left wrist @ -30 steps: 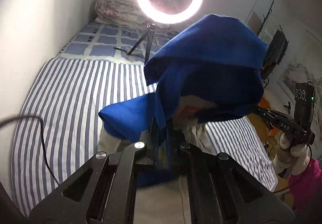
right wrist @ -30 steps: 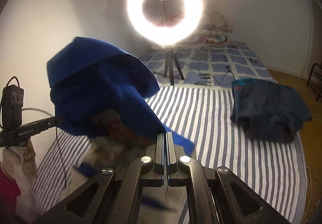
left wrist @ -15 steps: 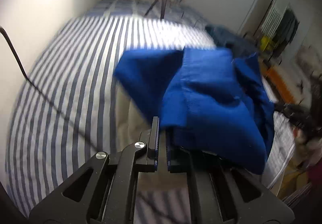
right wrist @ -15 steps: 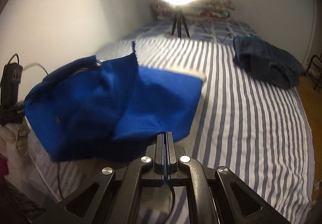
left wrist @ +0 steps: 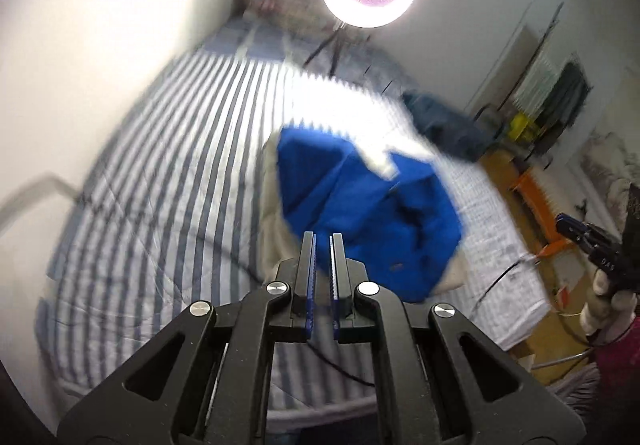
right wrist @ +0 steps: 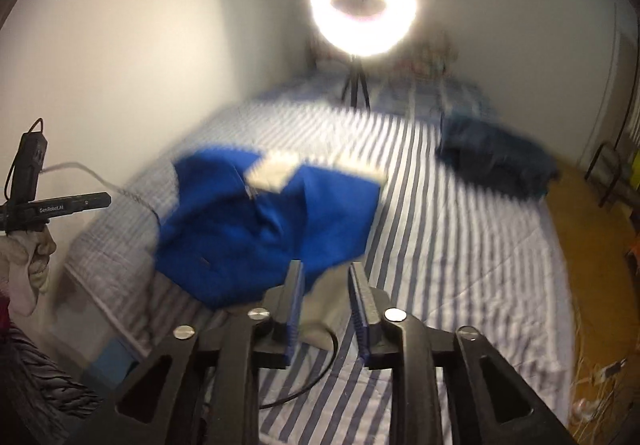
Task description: Fold large clothes
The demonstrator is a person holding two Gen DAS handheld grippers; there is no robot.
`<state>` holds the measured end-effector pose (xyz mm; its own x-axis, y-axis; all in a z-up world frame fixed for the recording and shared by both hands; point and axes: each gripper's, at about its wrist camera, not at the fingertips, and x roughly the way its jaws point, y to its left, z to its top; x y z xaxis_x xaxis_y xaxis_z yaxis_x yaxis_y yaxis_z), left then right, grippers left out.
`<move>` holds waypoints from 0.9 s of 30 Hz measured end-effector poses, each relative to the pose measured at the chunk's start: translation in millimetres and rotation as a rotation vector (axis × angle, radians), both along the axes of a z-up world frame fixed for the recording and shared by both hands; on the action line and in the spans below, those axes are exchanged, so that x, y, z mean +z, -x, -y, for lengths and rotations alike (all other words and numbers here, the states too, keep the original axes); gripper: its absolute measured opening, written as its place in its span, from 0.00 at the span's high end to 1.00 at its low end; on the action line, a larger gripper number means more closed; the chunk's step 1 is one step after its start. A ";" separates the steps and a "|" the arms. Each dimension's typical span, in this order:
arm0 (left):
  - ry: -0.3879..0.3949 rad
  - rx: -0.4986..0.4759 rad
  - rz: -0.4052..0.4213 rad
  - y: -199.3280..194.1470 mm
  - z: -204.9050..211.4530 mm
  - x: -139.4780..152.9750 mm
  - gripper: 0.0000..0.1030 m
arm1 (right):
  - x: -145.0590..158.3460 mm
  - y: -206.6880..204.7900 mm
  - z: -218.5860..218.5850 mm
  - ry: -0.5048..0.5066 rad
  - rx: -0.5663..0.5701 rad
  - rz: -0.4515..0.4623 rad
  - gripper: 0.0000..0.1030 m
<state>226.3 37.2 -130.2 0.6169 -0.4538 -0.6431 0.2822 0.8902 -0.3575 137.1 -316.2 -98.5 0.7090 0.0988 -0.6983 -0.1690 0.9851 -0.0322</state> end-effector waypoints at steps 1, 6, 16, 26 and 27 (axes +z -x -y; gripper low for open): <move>0.011 -0.007 0.029 9.0 -2.6 20.0 0.97 | 14.6 8.5 -3.3 -0.001 0.006 0.026 0.75; 0.039 -0.035 0.165 51.6 -13.1 108.5 0.97 | 92.1 50.6 -13.3 0.032 0.019 0.181 0.71; 0.139 -0.057 0.341 114.1 -31.3 235.7 0.69 | 215.3 112.5 -24.6 0.055 0.040 0.395 0.54; 0.205 -0.052 0.198 73.1 -22.5 190.0 0.44 | 185.7 97.1 -25.3 -0.022 0.053 0.262 0.25; 0.218 -0.048 0.170 64.1 -22.0 177.6 0.44 | 171.1 87.9 -23.5 -0.052 0.052 0.234 0.25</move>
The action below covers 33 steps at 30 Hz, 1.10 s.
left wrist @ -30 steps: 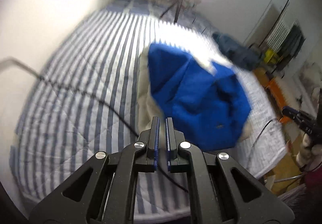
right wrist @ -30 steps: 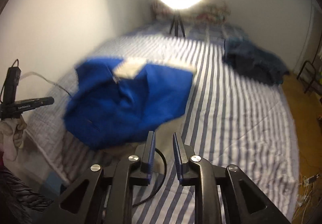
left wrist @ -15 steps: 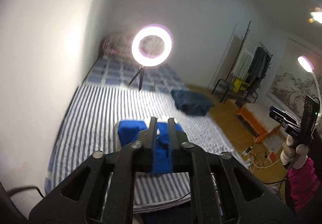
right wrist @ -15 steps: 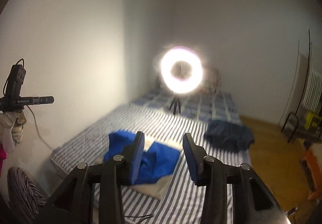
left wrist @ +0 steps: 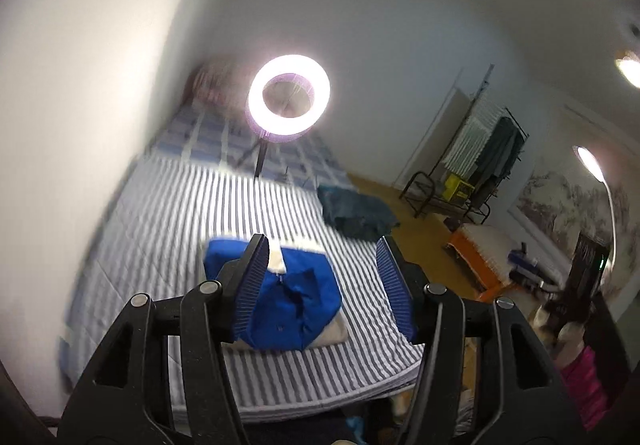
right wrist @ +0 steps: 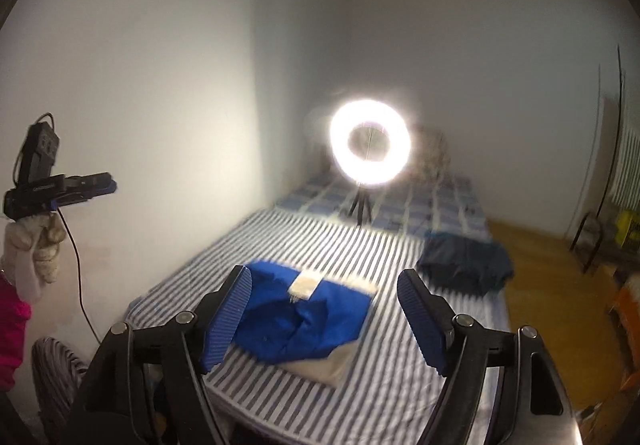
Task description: Fold large clothes
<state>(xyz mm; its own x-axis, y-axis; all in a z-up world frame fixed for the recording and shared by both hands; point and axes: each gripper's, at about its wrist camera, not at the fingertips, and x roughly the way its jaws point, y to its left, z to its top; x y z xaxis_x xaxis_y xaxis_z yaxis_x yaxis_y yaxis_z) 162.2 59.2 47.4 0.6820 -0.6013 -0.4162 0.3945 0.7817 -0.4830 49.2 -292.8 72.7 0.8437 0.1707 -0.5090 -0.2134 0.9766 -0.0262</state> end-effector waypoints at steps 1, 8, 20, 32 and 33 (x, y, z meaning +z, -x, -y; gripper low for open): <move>0.011 0.003 -0.047 -16.4 0.8 -18.3 0.44 | -10.7 -5.4 1.8 -0.024 0.003 -0.021 0.24; 0.095 0.014 -0.315 -113.3 3.1 -141.0 0.44 | -137.4 -82.9 19.4 -0.139 -0.042 -0.261 0.25; 0.098 0.030 -0.533 -211.1 17.3 -270.6 0.44 | -291.6 -160.7 41.2 -0.301 -0.074 -0.546 0.38; 0.157 0.033 -0.592 -259.0 22.9 -330.0 0.42 | -337.0 -201.6 48.0 -0.401 -0.092 -0.604 0.49; 0.164 0.023 -0.587 -259.0 23.8 -330.9 0.42 | -337.0 -203.6 47.9 -0.409 -0.090 -0.601 0.54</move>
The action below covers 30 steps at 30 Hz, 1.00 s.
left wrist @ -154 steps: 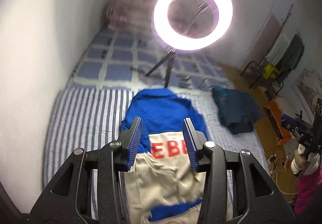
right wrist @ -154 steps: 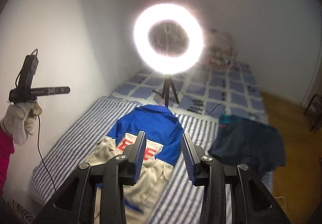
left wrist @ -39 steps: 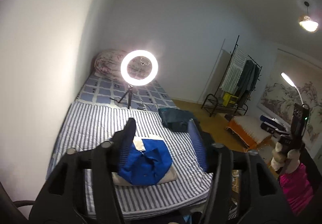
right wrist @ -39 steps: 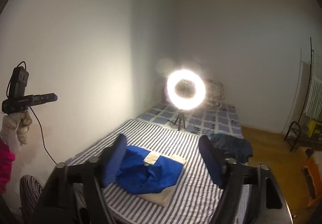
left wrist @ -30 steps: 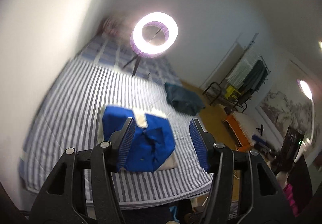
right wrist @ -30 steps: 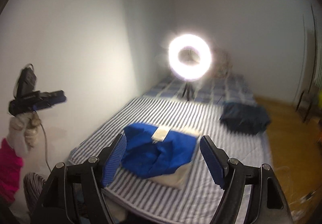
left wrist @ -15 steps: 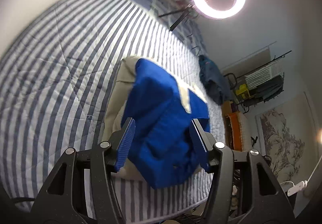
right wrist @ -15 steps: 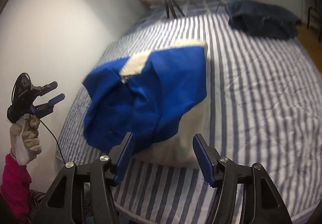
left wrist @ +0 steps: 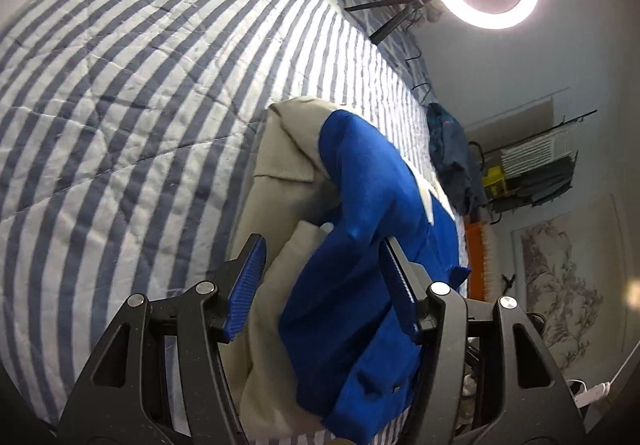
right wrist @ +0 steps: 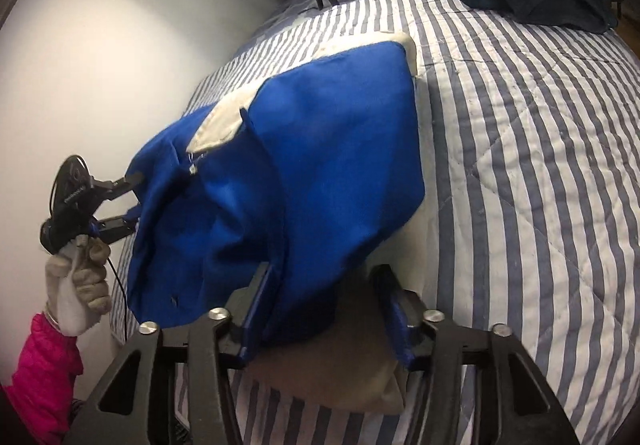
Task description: Fold large clothes
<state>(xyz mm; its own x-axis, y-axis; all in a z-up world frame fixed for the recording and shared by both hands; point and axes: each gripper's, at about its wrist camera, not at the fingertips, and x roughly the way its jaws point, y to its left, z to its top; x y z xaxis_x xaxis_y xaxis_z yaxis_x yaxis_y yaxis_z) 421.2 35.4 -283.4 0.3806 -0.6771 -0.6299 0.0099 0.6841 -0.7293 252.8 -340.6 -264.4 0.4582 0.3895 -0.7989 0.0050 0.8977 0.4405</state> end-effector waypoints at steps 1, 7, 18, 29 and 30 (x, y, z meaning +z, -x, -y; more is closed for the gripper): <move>0.006 -0.009 0.007 -0.1 2.3 0.4 0.43 | 0.5 -3.2 -0.1 -0.011 0.002 0.004 0.59; -0.061 -0.083 0.056 11.0 23.9 10.8 0.95 | 1.2 -6.5 -9.6 -0.022 0.047 0.010 0.82; -0.090 -0.071 0.019 65.0 20.0 46.9 1.00 | 48.8 14.6 14.4 -0.168 0.058 0.065 1.00; -0.280 -0.088 -0.038 82.6 28.9 27.9 1.00 | 3.7 18.6 11.8 -0.029 0.095 -0.093 0.94; -0.289 -0.083 -0.035 84.4 25.6 33.9 1.00 | 9.5 18.5 13.0 -0.002 0.112 -0.108 0.87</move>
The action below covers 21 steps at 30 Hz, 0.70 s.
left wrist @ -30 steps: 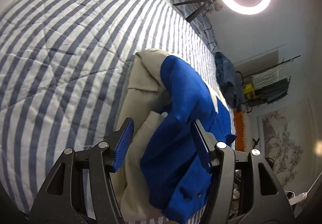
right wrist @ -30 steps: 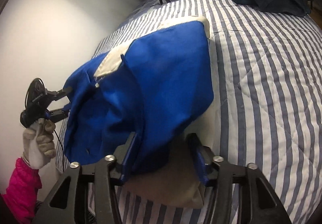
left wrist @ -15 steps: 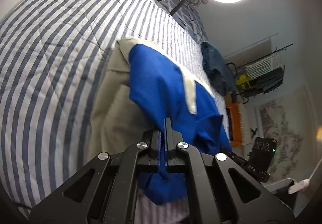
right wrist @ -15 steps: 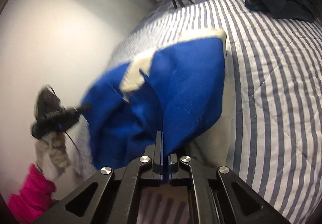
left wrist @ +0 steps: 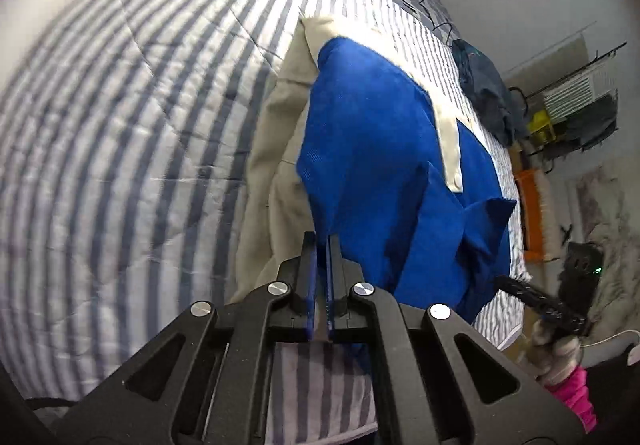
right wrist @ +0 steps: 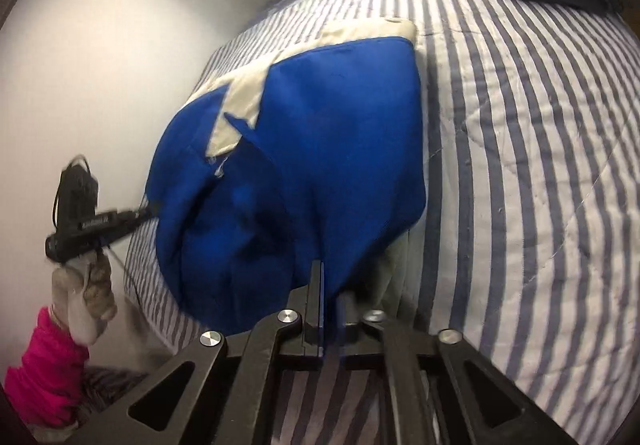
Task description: Fold large clothes
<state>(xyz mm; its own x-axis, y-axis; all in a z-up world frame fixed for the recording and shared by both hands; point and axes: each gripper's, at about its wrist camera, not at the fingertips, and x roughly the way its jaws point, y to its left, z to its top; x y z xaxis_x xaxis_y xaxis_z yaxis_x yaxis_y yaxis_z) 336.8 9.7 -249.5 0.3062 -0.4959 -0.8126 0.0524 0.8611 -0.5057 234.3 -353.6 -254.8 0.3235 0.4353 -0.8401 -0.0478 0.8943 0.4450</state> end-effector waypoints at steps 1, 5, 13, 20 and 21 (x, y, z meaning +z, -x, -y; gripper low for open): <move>-0.007 0.006 0.007 2.4 -2.9 5.8 1.00 | 5.1 4.1 2.2 0.012 0.009 0.001 0.75; -0.082 0.062 0.153 13.8 -13.6 46.8 1.00 | 45.2 15.6 20.6 0.097 -0.034 0.124 0.73; -0.127 -0.033 0.310 -14.2 45.1 66.7 1.00 | 55.8 -8.5 -22.5 0.104 0.030 0.282 0.73; -0.252 -0.063 0.218 -64.2 60.2 1.9 1.00 | 32.4 -46.7 -30.6 0.262 0.014 0.281 0.72; -0.250 -0.071 0.193 -67.4 61.4 -12.2 1.00 | 22.4 -50.6 -26.1 0.252 0.013 0.253 0.71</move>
<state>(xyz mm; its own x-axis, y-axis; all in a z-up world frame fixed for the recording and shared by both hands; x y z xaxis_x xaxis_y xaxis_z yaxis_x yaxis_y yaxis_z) 404.2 -51.7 -261.7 0.4382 -0.3135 -0.8425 0.1911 0.9483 -0.2534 284.9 -327.5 -232.4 0.5309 0.2303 -0.8155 -0.1409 0.9730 0.1831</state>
